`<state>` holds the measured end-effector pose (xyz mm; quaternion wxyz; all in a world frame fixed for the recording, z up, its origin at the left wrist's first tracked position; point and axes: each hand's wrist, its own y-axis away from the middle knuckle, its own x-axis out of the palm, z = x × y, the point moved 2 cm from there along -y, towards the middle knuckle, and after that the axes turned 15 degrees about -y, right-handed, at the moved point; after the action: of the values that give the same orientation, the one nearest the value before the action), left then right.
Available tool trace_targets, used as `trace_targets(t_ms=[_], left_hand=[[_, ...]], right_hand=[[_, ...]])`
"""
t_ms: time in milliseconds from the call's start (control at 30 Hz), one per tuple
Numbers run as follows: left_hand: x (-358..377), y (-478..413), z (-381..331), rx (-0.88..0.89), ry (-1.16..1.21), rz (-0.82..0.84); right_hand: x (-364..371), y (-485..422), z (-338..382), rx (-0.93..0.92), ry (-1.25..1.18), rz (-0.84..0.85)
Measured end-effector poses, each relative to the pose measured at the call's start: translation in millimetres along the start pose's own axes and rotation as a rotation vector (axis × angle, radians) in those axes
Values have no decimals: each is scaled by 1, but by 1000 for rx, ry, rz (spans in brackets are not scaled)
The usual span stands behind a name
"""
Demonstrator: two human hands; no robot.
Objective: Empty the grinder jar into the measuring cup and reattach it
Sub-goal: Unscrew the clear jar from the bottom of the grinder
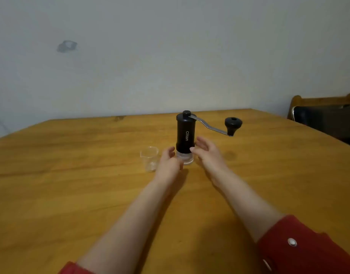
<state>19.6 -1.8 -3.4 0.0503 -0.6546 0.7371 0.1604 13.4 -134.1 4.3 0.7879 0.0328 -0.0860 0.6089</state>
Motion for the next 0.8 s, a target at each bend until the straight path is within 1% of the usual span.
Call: trace_targets(t_ms=[133, 300, 400, 533, 667, 800], left_hand=[[1, -5, -3, 43, -19, -1], [2, -9, -6, 91, -122, -37], [2, -7, -8, 156, -180, -41], [1, -4, -7, 213, -217, -32], [2, 2, -6, 243, -226, -29], [5, 6, -6, 282, -224, -14]], right_hand=[[5, -3, 1, -49, 1, 18], [7, -5, -7, -73, 18, 55], [9, -6, -12, -106, 46, 80], [9, -7, -16, -161, 90, 76], [6, -7, -15, -199, 73, 36], [6, -1, -8, -293, 170, 21]])
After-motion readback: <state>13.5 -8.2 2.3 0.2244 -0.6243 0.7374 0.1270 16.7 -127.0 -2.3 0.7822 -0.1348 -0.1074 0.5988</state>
